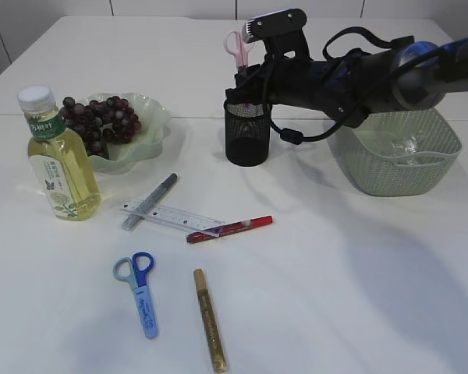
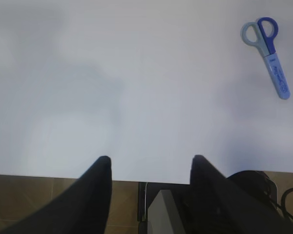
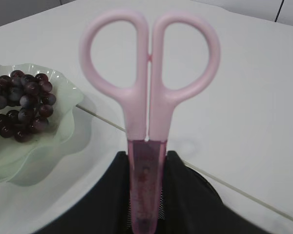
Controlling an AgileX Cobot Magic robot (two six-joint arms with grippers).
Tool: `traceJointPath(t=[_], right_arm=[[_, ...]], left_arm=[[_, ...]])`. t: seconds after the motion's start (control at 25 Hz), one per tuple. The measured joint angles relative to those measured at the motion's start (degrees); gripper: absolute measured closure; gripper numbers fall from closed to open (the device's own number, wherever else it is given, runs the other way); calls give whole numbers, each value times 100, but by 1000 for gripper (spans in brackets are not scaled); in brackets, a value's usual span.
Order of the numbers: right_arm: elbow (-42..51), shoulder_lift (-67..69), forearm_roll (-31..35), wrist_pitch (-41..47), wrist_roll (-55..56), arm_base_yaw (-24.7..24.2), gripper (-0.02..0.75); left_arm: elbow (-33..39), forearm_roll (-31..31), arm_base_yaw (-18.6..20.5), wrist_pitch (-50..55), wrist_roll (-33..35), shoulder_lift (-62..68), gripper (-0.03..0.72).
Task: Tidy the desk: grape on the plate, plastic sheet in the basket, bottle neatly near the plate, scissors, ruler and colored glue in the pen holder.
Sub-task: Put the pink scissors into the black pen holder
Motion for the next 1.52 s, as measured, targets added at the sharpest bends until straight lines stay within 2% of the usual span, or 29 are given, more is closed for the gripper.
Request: traceJointPath(t=[0.44, 0.8, 1.0, 1.2, 1.36, 1.52], right_arm=[[0, 0, 0, 307, 0, 0, 547], [0, 0, 0, 320, 0, 0, 476], [0, 0, 0, 535, 0, 0, 464], [-27, -181, 12, 1330, 0, 0, 463], [-199, -575, 307, 2428, 36, 0, 463], [-378, -1007, 789, 3881, 39, 0, 463]], left_arm=[[0, -92, 0, 0, 0, 0, 309], [0, -260, 0, 0, 0, 0, 309], [0, -260, 0, 0, 0, 0, 309], [0, -260, 0, 0, 0, 0, 309], [0, -260, 0, 0, 0, 0, 309], [0, -332, 0, 0, 0, 0, 309]])
